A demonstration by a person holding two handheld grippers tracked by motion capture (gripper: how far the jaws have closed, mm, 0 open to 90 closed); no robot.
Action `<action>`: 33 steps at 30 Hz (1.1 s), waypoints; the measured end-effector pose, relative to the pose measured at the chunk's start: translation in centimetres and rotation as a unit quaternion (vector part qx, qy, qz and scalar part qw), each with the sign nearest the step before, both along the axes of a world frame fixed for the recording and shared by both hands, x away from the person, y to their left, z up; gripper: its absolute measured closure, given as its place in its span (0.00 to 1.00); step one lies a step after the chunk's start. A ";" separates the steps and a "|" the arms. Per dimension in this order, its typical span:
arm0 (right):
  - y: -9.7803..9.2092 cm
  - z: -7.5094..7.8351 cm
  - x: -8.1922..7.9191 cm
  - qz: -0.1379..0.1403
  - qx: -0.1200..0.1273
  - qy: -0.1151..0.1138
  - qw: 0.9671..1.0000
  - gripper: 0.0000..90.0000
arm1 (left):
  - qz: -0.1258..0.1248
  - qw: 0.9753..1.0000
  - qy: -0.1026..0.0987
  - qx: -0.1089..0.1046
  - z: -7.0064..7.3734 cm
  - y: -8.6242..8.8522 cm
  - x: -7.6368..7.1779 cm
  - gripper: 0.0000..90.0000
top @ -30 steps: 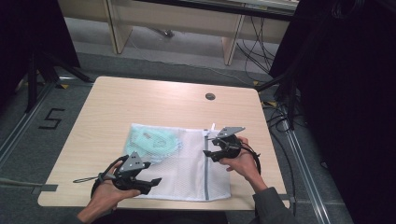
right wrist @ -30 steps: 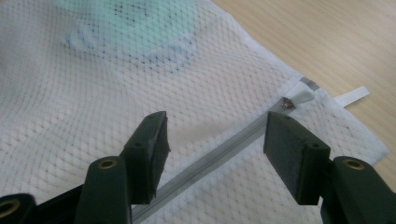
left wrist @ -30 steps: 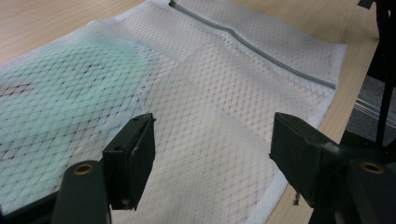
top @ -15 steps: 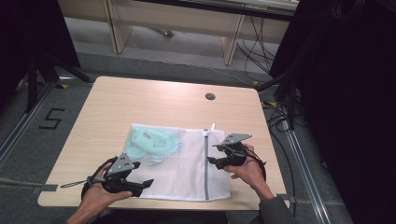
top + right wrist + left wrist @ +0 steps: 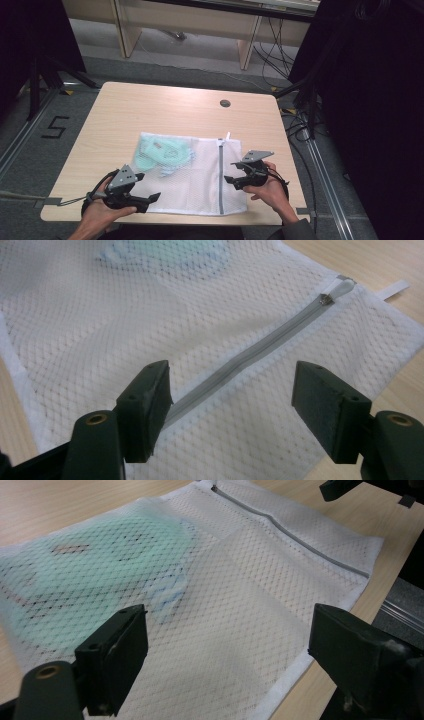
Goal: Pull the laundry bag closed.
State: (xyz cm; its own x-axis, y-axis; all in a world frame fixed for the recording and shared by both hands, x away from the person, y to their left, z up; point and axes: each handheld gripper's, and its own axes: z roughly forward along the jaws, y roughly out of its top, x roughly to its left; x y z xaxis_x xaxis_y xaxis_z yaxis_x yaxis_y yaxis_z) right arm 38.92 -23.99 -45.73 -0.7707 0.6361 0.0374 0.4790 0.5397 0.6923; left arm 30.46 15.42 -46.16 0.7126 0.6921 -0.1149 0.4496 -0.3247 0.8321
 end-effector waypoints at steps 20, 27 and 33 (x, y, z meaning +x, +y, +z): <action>-1.5 -0.3 -3.1 -0.007 0.000 0.019 1.000 0.33 | -0.003 1.000 -0.006 0.005 0.2 0.8 -1.2 0.17; -2.0 -0.7 -3.9 -0.012 0.001 0.011 1.000 0.31 | 0.001 1.000 -0.006 0.004 0.2 1.1 -1.5 0.17; -2.3 -0.8 -5.0 -0.021 0.008 0.010 1.000 0.29 | 0.002 1.000 -0.003 0.004 0.0 1.2 -2.1 0.17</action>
State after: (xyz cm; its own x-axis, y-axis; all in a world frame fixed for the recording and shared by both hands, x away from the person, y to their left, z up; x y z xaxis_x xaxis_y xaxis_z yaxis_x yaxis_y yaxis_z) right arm 33.93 -26.32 -46.56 -0.7423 0.6671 0.0631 0.5150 0.5077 0.6906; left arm 28.33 16.64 -46.17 0.7100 0.6963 -0.1056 0.4466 -0.3292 0.8320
